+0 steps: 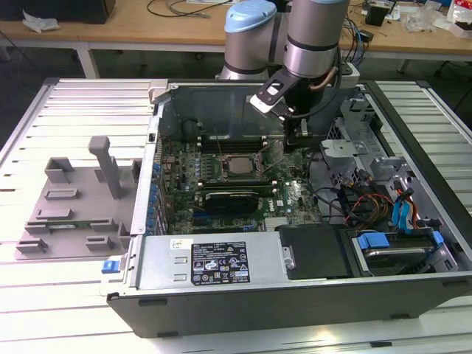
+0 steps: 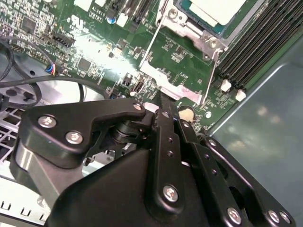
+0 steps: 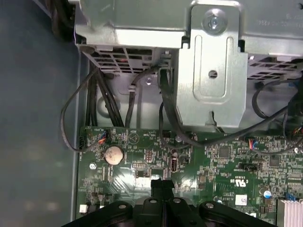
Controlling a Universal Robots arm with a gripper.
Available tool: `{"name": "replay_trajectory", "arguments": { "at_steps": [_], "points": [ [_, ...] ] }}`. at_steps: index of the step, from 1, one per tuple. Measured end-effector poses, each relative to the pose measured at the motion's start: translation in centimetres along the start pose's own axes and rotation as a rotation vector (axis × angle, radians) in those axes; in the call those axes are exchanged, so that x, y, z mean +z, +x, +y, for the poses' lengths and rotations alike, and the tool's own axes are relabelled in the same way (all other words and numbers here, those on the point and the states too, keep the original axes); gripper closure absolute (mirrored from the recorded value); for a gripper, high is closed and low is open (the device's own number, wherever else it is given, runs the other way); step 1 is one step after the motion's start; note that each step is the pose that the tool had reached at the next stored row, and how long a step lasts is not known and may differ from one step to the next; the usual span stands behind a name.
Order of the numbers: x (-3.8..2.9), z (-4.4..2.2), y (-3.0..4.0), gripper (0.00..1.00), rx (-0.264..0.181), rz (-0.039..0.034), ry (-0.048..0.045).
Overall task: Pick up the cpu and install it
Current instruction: 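Close the cpu cover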
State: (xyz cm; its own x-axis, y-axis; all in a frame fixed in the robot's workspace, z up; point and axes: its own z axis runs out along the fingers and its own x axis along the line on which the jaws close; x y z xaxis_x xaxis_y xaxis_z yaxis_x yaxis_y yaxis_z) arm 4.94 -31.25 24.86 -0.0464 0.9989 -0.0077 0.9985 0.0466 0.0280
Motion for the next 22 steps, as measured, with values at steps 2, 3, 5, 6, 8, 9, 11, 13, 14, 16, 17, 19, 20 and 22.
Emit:
{"name": "replay_trajectory", "arguments": {
  "at_steps": [2,3,5,6,8,9,11,13,14,16,17,19,20,22],
  "points": [
    [-0.01,-0.31,0.01,0.89,0.000,0.0010,-0.0001],
    [-0.01,-0.64,0.03,0.89,0.000,0.0021,-0.0007],
    [-0.02,-1.12,0.06,0.89,0.000,0.0025,-0.0024],
    [-0.04,-1.61,0.08,0.89,0.000,0.0024,-0.0043],
    [-0.06,-2.24,0.10,0.89,0.000,0.0022,-0.0069],
    [-0.07,-2.63,0.12,0.89,0.000,0.0021,-0.0088],
    [-0.09,-3.44,0.16,0.89,0.000,0.0020,-0.0126],
    [-0.12,-4.51,0.21,0.89,0.000,0.0020,-0.0170],
    [-0.14,-5.20,0.25,0.89,0.000,0.0018,-0.0195],
    [-0.17,-5.89,0.28,0.89,0.000,0.0014,-0.0217],
    [-0.18,-6.31,0.29,0.89,0.000,0.0015,-0.0231],
    [-0.19,-6.99,0.33,0.89,0.000,0.0014,-0.0248],
    [-0.19,-7.01,0.33,0.89,0.000,0.0014,-0.0248],
    [-0.15,-6.98,0.32,0.89,0.000,0.0035,0.0220]
  ]
}}
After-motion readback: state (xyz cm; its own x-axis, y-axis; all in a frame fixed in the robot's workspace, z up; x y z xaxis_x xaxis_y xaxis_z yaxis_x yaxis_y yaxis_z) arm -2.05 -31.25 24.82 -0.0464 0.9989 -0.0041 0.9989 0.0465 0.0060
